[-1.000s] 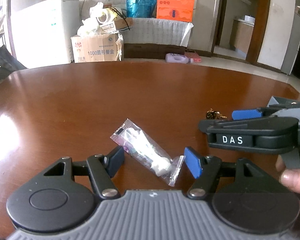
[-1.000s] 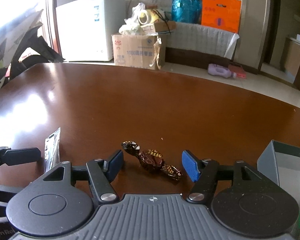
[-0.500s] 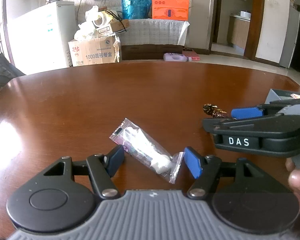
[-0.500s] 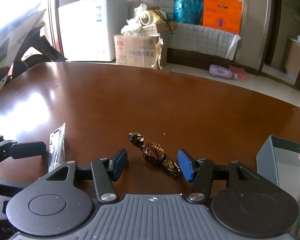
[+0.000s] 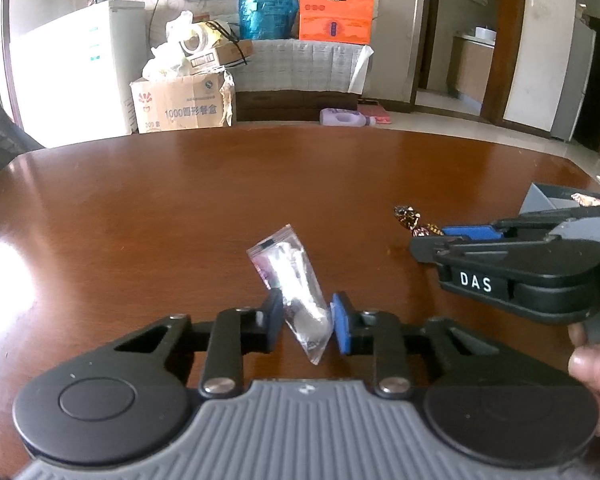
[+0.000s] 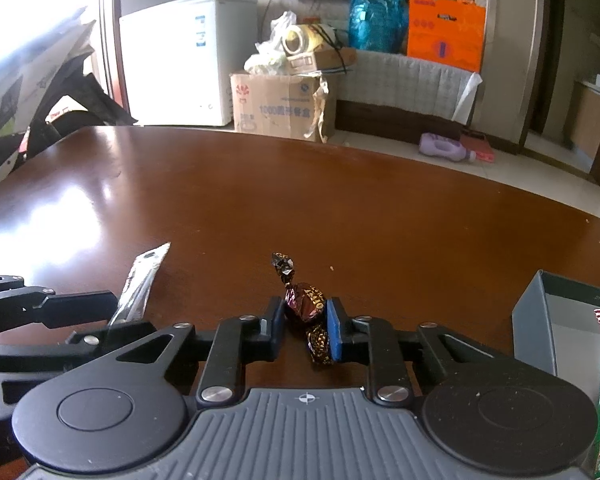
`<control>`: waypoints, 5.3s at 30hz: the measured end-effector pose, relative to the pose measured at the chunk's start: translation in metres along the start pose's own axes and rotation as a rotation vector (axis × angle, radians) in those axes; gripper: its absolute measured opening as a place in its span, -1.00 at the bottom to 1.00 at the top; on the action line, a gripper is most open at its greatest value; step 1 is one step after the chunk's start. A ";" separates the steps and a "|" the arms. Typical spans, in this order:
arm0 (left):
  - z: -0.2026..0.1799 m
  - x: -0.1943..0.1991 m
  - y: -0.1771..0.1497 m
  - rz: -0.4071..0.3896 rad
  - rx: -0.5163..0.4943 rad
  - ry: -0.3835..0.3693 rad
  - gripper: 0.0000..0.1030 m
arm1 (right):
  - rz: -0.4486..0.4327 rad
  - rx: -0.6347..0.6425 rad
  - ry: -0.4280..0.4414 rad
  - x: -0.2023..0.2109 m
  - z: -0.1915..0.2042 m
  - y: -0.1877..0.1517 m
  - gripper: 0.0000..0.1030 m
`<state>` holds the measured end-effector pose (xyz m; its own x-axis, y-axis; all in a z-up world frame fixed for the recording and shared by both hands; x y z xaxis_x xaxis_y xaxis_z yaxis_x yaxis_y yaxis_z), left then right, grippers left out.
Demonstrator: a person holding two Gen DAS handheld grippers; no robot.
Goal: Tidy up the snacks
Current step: 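Grasp the clear packet with the left tool while the right tool grasps the wrapped chocolate, then carry the clear packet and chocolate over the box with both tools, then lower the clear packet and chocolate into the box and open both tools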
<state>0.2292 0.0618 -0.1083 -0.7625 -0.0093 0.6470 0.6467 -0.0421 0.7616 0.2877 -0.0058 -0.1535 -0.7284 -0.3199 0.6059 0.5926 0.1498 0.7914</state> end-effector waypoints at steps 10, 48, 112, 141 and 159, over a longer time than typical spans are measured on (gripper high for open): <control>-0.005 0.007 0.007 -0.004 -0.002 -0.018 -0.68 | 0.004 -0.026 0.014 0.007 -0.002 0.000 -0.54; -0.022 0.055 0.030 -0.083 -0.008 -0.072 -0.81 | -0.084 -0.130 0.035 0.068 -0.020 0.005 -0.54; -0.269 0.112 0.051 -0.162 -0.275 -0.373 -0.81 | -0.190 -0.241 -0.190 0.199 -0.154 -0.032 -0.53; -0.297 0.094 0.039 -0.140 -0.353 -0.432 0.55 | -0.077 -0.285 -0.205 0.185 -0.184 -0.058 -0.09; -0.277 0.120 0.032 -0.166 -0.382 -0.410 0.73 | -0.158 -0.315 -0.231 0.223 -0.192 -0.064 0.33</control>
<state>0.1530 -0.2177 -0.0173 -0.7337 0.4122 0.5402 0.4082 -0.3683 0.8353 0.1534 -0.2666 -0.0841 -0.8554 -0.0921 0.5097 0.5176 -0.1888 0.8345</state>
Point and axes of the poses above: each gripper's, at about its wrist camera, not at the fingertips, and x roughly against the way its jaws point, z to its left, y to its top, the point moved 9 cm from there along -x, roughly the way its jaws point, and after that the axes turned 6 degrees about -x, right-handed, at the moved point
